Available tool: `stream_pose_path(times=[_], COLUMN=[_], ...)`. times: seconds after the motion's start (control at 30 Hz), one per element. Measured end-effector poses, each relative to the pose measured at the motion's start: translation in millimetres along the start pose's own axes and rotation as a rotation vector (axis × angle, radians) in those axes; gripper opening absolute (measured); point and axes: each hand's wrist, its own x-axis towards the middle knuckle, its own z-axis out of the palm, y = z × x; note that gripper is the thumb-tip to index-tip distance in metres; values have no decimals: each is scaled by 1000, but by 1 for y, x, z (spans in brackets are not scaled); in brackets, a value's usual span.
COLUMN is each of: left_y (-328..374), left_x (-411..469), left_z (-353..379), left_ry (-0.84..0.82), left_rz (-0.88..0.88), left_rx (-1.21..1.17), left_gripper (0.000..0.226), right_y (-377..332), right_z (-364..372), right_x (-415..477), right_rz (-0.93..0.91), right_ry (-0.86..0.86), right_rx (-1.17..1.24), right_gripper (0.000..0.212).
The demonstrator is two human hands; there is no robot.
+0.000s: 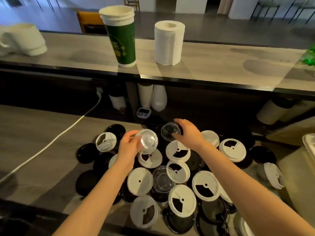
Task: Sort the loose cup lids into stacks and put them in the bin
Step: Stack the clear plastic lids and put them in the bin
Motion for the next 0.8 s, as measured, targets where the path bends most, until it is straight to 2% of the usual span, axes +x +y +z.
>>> stream_pose_path(times=[0.13,0.2,0.3,0.4,0.5,0.63,0.7,0.8], left_y=[8,13,14,10,6,3,4,6], left_x=[11,13,16,19,20,17,13,5], left_z=[-10,-12,-15,-15,-12,-6,-3,2], left_ry=[23,19,3,-27,-39,-56,-81,-100], left_rz=[-24,-66,-119,-126,-107,-92,-92,-113], left_rx=[-56,-142,-198,-181,-151,-155,-147,-177], left_gripper=[30,27,30,24,27,33,35,41], right_y=[1,3,6,5,-4,-26,-36,-47], right_z=[18,26,36,34,24,14,13,16], right_x=[30,39,43,36,25,0,-12,-24], right_rz=[124,184,219,164,100,-17,-70,-129], right_ry=[-167,-212,-158,-34,111,123,85,58], right_rx=[-173,-209,-196,-163,59,475,575,602], right_gripper=[84,86,81,75,68,64,64,65])
